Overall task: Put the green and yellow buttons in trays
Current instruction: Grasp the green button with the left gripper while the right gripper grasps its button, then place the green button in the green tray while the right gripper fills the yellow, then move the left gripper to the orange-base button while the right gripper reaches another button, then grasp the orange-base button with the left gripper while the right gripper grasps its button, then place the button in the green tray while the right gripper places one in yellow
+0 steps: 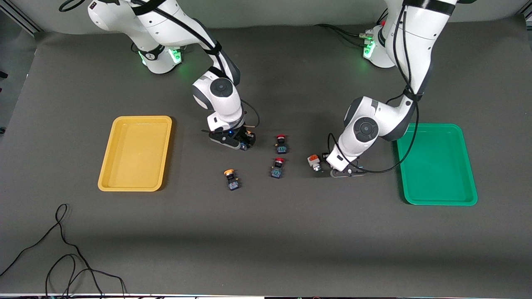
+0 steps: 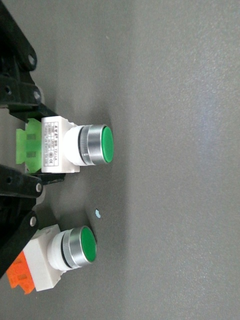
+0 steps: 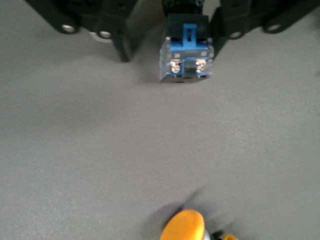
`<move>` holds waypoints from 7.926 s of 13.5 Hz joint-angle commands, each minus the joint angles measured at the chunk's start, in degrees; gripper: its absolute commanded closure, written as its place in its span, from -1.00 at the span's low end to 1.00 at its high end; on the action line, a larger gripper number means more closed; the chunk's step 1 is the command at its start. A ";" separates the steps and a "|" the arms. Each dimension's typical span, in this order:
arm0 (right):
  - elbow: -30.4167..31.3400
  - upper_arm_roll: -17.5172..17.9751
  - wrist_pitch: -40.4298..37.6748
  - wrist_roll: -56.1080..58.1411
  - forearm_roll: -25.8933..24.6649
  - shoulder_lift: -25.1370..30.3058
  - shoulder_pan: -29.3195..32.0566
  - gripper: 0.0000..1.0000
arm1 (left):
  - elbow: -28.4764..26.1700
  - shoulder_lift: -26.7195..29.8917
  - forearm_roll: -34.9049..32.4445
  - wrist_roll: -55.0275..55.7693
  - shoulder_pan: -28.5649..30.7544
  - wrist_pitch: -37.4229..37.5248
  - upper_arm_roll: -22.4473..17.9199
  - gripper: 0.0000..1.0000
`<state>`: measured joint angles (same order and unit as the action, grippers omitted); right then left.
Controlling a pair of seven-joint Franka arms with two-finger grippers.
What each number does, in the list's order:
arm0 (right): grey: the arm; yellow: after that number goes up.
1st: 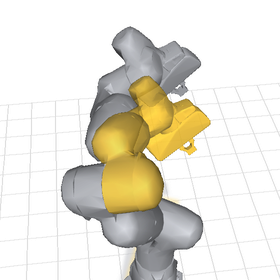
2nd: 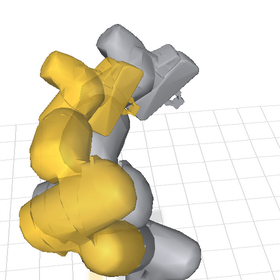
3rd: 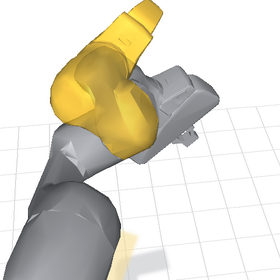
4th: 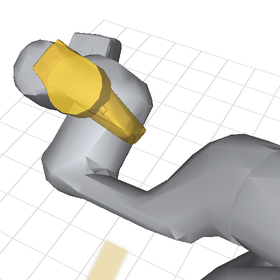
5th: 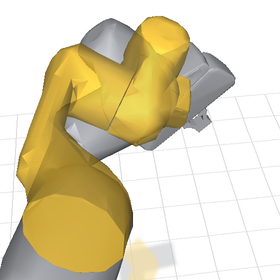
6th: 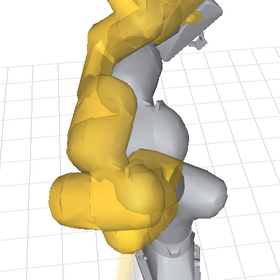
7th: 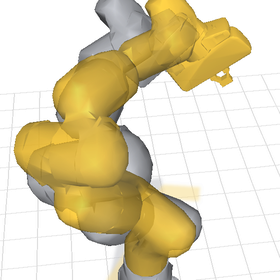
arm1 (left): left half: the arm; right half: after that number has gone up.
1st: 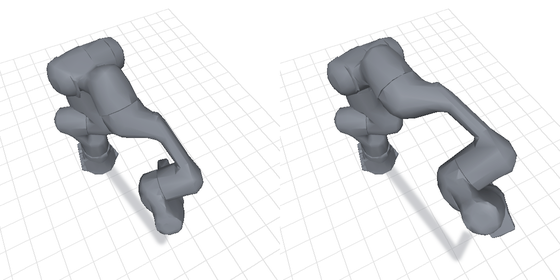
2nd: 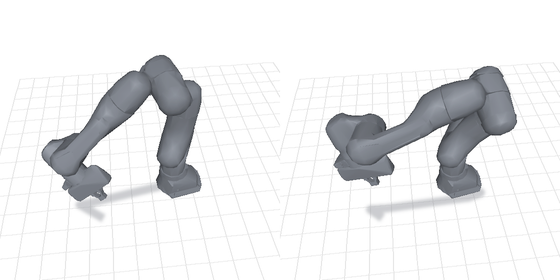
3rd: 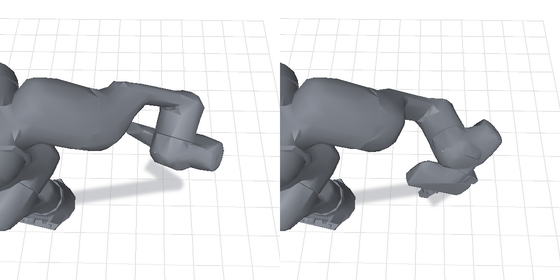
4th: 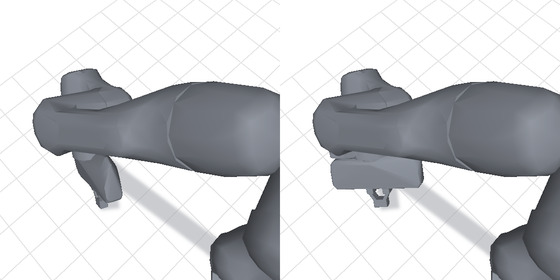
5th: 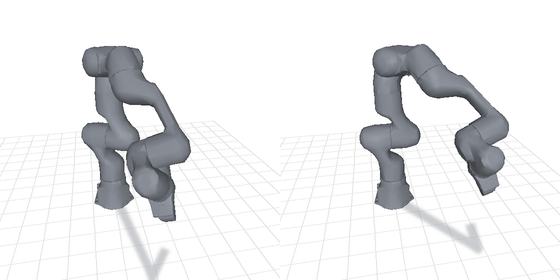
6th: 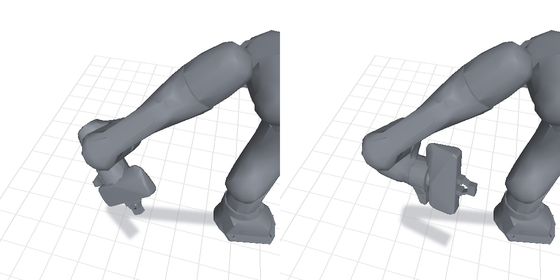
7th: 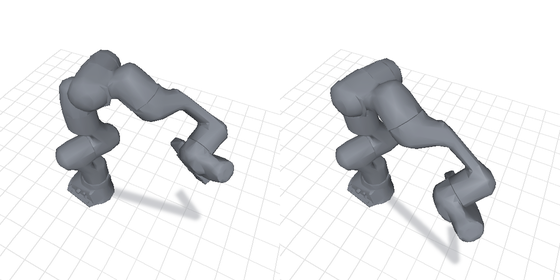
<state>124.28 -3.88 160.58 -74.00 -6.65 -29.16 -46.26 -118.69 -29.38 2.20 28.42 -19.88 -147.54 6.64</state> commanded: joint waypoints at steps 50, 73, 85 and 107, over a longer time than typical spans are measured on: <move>-28.21 -48.59 -53.80 86.88 25.28 3.06 -3.02 -0.99 | 24.29 16.03 -0.27 -7.83 13.85 54.65 -0.31 -1.00; -28.48 -27.59 -19.87 68.64 40.05 -17.69 -13.33 0.20 | 10.14 -5.51 0.18 23.34 -8.25 6.65 -0.40 1.00; -31.55 -36.97 -43.29 63.46 38.03 -4.61 -14.20 0.47 | 21.01 9.33 0.53 15.28 -1.77 43.15 -0.75 1.00; 11.33 -54.76 -18.47 90.31 38.22 6.43 -13.15 0.47 | -8.40 7.76 -8.17 -37.65 31.57 5.34 -1.10 1.00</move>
<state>136.78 -60.34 140.68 9.42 22.18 -15.35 -59.22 -125.60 -22.48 -5.29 -8.82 10.90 -140.67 4.91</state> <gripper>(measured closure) 0.590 0.590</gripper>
